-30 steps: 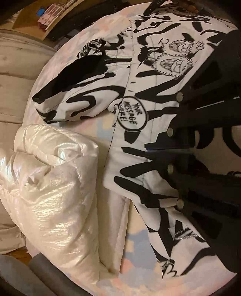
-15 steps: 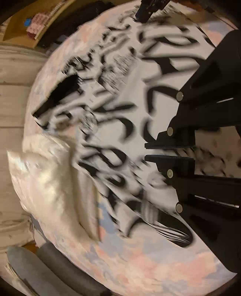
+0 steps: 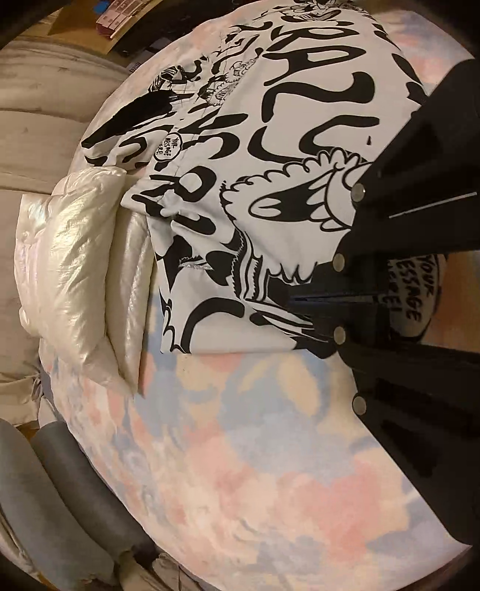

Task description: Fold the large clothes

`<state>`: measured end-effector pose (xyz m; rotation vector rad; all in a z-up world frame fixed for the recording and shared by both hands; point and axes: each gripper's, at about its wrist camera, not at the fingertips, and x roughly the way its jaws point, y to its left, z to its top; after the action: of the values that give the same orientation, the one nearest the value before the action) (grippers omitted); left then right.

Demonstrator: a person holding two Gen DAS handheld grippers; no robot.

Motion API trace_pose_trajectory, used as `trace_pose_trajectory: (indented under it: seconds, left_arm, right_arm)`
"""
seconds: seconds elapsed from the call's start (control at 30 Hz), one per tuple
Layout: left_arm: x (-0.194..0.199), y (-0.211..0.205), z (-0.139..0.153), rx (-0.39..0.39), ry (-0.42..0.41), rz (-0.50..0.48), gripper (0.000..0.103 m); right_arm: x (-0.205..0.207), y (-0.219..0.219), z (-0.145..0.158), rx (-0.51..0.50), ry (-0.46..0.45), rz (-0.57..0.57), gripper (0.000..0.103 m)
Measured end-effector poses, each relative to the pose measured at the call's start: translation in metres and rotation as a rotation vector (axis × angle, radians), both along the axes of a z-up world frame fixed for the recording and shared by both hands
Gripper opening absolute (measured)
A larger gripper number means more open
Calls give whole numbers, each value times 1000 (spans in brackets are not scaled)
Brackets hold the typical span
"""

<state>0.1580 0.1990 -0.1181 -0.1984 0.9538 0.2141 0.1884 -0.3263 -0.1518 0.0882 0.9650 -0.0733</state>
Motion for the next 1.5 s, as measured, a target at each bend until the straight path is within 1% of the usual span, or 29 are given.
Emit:
trace_pose_trajectory:
  seconds: [0.13, 0.2, 0.3, 0.43, 0.53, 0.63, 0.77, 0.83, 0.97, 1.07, 1.17, 1.27, 1.37, 1.4, 1.43, 1.47, 1.5]
  left_arm:
    - [-2, -4, 0, 20, 12, -10, 2]
    - [-2, -8, 1, 28, 23, -34, 2]
    - [-3, -14, 6, 64, 33, -51, 2]
    - [-9, -15, 17, 53, 31, -46, 2]
    - [-15, -20, 26, 64, 28, -68, 2]
    - [-21, -28, 35, 99, 44, -99, 2]
    - [-28, -40, 49, 141, 37, -129, 2]
    - [-29, -45, 57, 157, 37, -128, 2]
    - [-23, -54, 74, 129, 43, -157, 2]
    - [-17, -63, 94, 115, 14, -181, 2]
    - [-2, -79, 122, 124, -8, -242, 2]
    - [27, -94, 154, 125, -28, -298, 2]
    - [67, -105, 184, 110, -44, -326, 2]
    - [87, -109, 194, 105, -50, -339, 2]
    - [102, -112, 200, 109, -52, -345, 2]
    - [122, -117, 206, 115, -57, -350, 2]
    - [142, -120, 210, 117, -60, -357, 2]
  right_arm:
    - [-18, 1, 6, -55, 0, 4, 34]
    - [-17, 0, 8, -70, 2, 3, 34]
    - [-14, -5, 9, -62, 10, -6, 34]
    - [-11, -3, 13, -48, 28, -14, 35]
    - [-14, -2, 20, -39, 39, -12, 35]
    - [-20, -1, 28, -25, 49, -17, 35]
    - [-29, 3, 38, -24, 44, -5, 35]
    - [-33, 6, 43, -20, 39, 2, 35]
    - [-38, 12, 61, -11, 23, 28, 36]
    - [-37, 18, 80, -14, 9, 54, 36]
    - [-28, 22, 105, -11, -9, 87, 36]
    - [-6, 27, 138, -4, -32, 121, 36]
    - [26, 31, 174, 4, -63, 146, 36]
    - [37, 33, 185, 9, -73, 151, 36]
    - [50, 35, 194, 15, -81, 155, 38]
    - [66, 37, 205, 24, -91, 162, 47]
    - [86, 41, 216, 26, -101, 171, 52]
